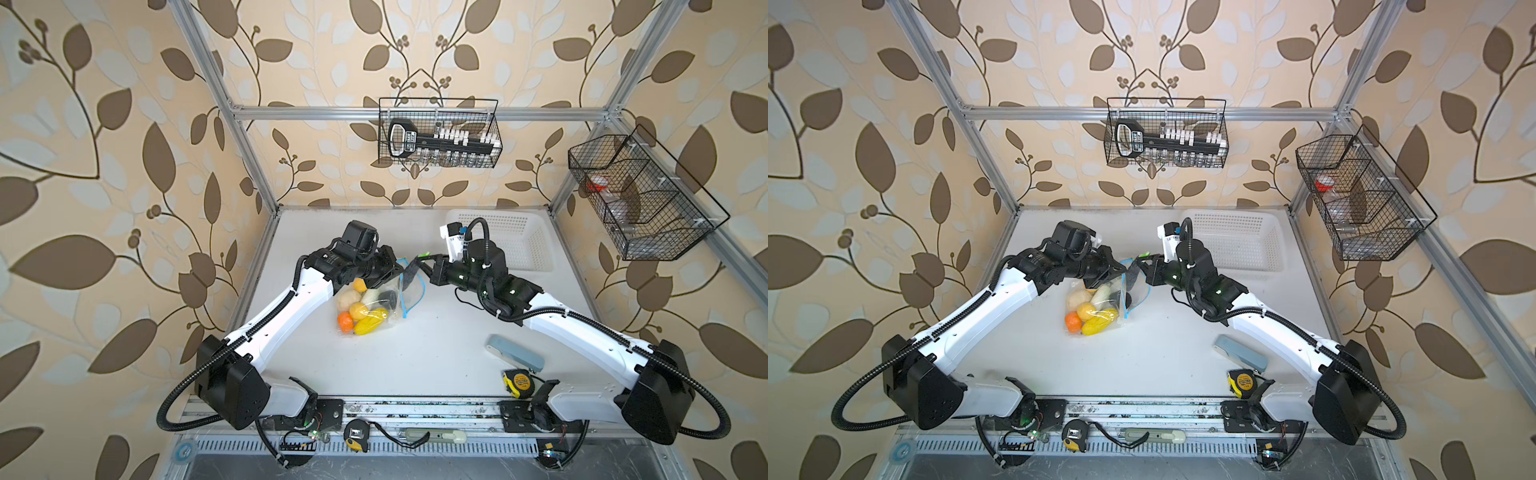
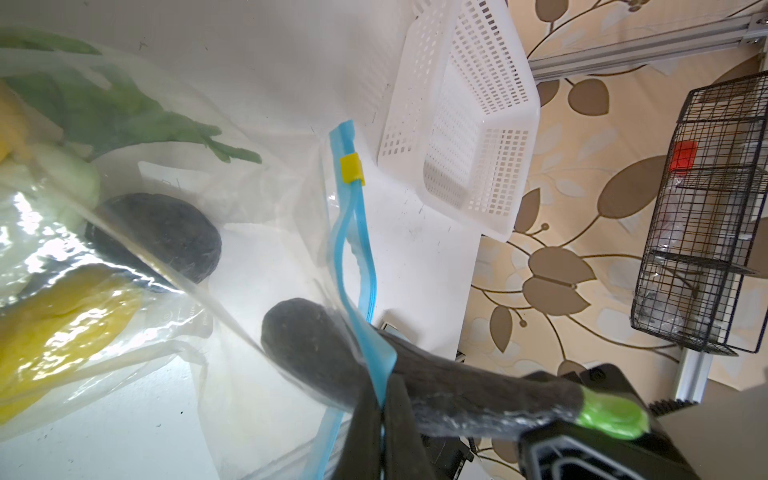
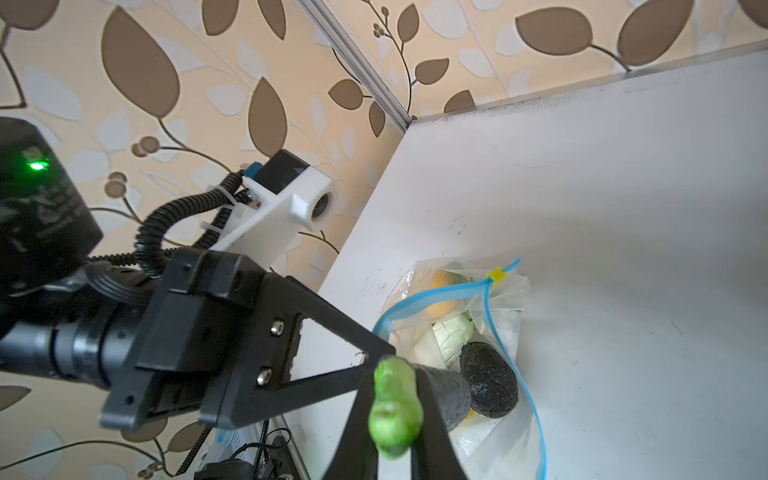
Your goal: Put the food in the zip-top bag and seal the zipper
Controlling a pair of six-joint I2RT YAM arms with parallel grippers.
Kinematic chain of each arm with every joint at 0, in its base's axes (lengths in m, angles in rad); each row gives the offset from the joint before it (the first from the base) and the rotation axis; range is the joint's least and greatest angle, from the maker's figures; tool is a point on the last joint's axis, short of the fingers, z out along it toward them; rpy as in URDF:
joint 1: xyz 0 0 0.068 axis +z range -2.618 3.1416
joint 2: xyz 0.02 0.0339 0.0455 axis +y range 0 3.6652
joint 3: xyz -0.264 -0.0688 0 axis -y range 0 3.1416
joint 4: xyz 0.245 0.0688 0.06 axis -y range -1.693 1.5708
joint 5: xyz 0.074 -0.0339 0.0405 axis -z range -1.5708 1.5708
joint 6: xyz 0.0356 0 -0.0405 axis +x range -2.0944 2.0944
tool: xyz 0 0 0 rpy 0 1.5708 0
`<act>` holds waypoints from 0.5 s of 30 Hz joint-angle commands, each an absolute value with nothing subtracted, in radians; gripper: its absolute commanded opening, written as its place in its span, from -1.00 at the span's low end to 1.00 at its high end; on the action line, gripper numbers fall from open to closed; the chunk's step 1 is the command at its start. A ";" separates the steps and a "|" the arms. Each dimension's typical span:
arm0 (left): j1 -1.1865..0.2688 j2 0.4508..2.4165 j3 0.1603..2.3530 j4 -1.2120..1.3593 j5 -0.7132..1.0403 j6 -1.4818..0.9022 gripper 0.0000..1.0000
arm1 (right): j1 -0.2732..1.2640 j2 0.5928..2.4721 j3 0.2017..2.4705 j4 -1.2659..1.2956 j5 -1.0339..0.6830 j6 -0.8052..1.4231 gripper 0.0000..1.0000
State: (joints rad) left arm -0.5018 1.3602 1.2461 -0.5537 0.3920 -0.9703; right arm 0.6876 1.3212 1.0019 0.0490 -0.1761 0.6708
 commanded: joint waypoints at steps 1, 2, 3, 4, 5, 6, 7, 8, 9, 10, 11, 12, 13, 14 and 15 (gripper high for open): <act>-0.489 1.316 1.287 -0.545 0.382 -0.972 -0.95 | 0.703 1.348 0.983 0.072 -0.175 0.655 -1.00; -0.490 1.313 1.287 -0.544 0.382 -0.973 -0.95 | 0.704 1.353 0.981 0.072 -0.177 0.654 -1.00; -0.490 1.310 1.287 -0.544 0.380 -0.973 -0.95 | 0.708 1.356 0.978 0.074 -0.177 0.654 -1.00; -0.489 1.308 1.287 -0.546 0.376 -0.973 -0.95 | 0.712 1.360 0.977 0.074 -0.177 0.653 -1.00; -0.489 1.306 1.289 -0.550 0.373 -0.971 -0.95 | 0.720 1.365 0.977 0.075 -0.176 0.651 -1.00; -0.489 1.304 1.290 -0.556 0.370 -0.968 -0.95 | 0.723 1.371 0.977 0.079 -0.179 0.650 -1.00; -0.489 1.303 1.291 -0.563 0.367 -0.968 -0.95 | 0.727 1.378 0.979 0.082 -0.181 0.649 -1.00; -0.489 1.301 1.289 -0.566 0.364 -0.968 -0.95 | 0.729 1.386 0.982 0.086 -0.186 0.649 -1.00; -0.489 1.298 1.285 -0.565 0.364 -0.969 -0.95 | 0.731 1.395 0.983 0.091 -0.191 0.647 -1.00; -0.489 1.296 1.282 -0.565 0.362 -0.971 -0.95 | 0.731 1.401 0.987 0.093 -0.198 0.648 -1.00; -0.489 1.293 1.281 -0.564 0.362 -0.972 -0.95 | 0.731 1.410 0.989 0.095 -0.206 0.651 -1.00; -0.489 1.291 1.281 -0.564 0.361 -0.973 -0.95 | 0.732 1.414 0.992 0.095 -0.216 0.654 -1.00; -0.489 1.290 1.281 -0.564 0.361 -0.973 -0.95 | 0.731 1.417 0.995 0.095 -0.221 0.657 -1.00; -0.489 1.289 1.282 -0.565 0.361 -0.973 -0.94 | 0.732 1.419 0.995 0.098 -0.228 0.663 -1.00; -0.489 1.289 1.283 -0.566 0.359 -0.973 -0.94 | 0.733 1.418 0.996 0.101 -0.233 0.666 -1.00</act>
State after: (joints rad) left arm -0.5018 1.3334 1.2461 -0.5690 0.3809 -0.9726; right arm 0.7265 1.4105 0.9894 0.0715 -0.1989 0.6621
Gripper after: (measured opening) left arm 0.046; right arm 0.107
